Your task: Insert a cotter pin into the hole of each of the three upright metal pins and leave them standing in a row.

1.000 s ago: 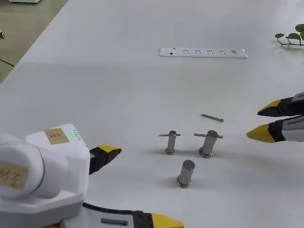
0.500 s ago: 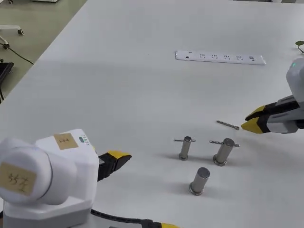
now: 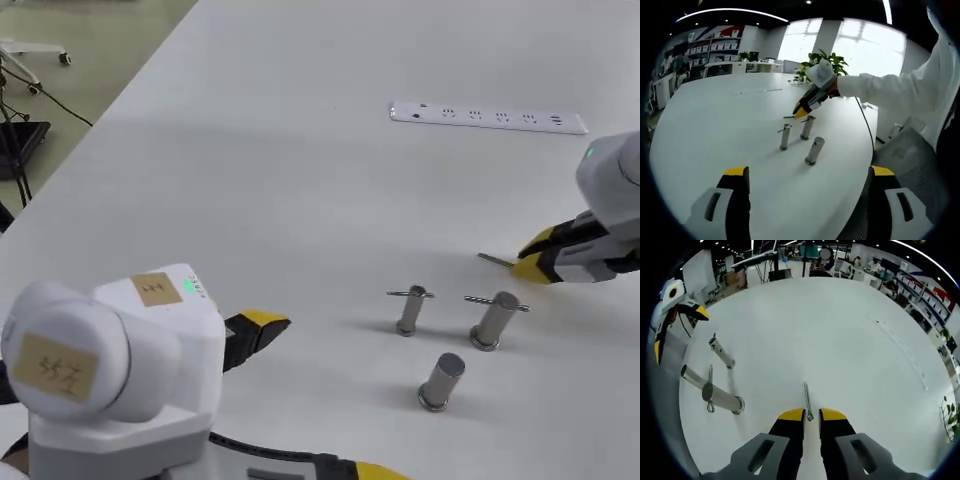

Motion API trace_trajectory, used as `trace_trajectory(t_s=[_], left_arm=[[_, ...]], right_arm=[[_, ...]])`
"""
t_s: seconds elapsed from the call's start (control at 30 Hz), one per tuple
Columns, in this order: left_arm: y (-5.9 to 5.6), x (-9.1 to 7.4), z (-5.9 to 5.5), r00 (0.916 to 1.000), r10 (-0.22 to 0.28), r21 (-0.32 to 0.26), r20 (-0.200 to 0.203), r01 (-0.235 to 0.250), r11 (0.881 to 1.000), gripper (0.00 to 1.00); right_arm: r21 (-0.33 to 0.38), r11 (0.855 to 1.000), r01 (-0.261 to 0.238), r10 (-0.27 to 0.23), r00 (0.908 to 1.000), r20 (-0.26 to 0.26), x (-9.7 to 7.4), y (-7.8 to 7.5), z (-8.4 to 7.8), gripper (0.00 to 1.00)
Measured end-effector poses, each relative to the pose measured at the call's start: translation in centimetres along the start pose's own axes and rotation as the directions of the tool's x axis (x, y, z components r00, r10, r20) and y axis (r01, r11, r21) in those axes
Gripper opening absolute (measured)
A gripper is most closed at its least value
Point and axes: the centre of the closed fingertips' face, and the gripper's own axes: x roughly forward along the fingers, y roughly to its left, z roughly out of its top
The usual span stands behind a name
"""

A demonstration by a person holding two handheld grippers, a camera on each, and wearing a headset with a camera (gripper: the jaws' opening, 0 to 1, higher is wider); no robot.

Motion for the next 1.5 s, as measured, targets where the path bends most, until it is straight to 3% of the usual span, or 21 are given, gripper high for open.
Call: trace_trajectory(t_s=[0.17,0.3,0.33,0.57,0.77,0.83,0.93,1.1,1.17,1.27,1.5], left_arm=[[-0.1,0.1,-0.2,0.9999,-0.006,-0.023,0.009,0.006,1.0,0.97],[-0.1,0.1,-0.3,1.0,-0.005,-0.027,0.007,0.005,1.0,0.97],[-0.1,0.1,-0.3,1.0,-0.005,-0.028,0.006,0.005,1.0,0.96],[0.1,0.2,-0.5,1.0,0.0,-0.031,-0.004,-0.001,1.0,0.96],[0.1,0.3,-0.7,0.9999,-0.002,-0.04,-0.016,0.001,0.999,0.95],[0.2,0.3,-0.7,0.9998,-0.002,-0.041,-0.017,0.002,0.999,0.95],[0.2,0.3,-0.6,0.9998,-0.001,-0.041,-0.019,0.001,0.999,0.94],[0.5,0.2,-0.1,0.9999,0.007,-0.039,-0.007,-0.007,0.999,0.94],[0.5,0.2,0.1,1.0,0.009,-0.046,0.002,-0.009,0.999,0.93],[0.5,0.2,0.2,0.9999,0.007,-0.064,0.008,-0.006,0.998,0.92],[0.6,0.2,0.1,0.9998,0.015,-0.077,0.012,-0.014,0.997,0.9]], right_arm=[[-0.002,1.0,-0.004,0.004,0.9999,0.009,0.2,0.2,0.3,0.01],[-0.042,0.999,-0.007,0.007,1.0,0.002,0.3,0.5,0.3,0.0],[-0.04,0.999,-0.012,0.011,0.9998,-0.014,0.3,0.6,-0.1,0.0],[-0.026,0.999,-0.035,0.035,0.9994,0.002,0.5,0.6,0.1,0.0],[-0.122,0.991,-0.05,0.044,0.9978,-0.05,0.5,1.3,0.1,0.0],[-0.181,0.981,-0.068,0.059,0.9967,-0.055,0.6,1.7,0.5,0.0],[-0.194,0.979,-0.06,0.045,0.9957,-0.08,0.6,1.6,0.4,0.0],[-0.187,0.981,-0.045,0.025,0.994,-0.107,0.6,1.4,0.5,0.0],[-0.143,0.989,-0.034,0.017,0.9928,-0.119,0.6,1.3,0.5,0.0],[-0.172,0.985,-0.029,0.009,0.9934,-0.114,0.7,1.1,0.7,0.0],[-0.144,0.99,-0.011,0.0,0.9971,-0.075,-0.3,0.7,1.3,0.0]])
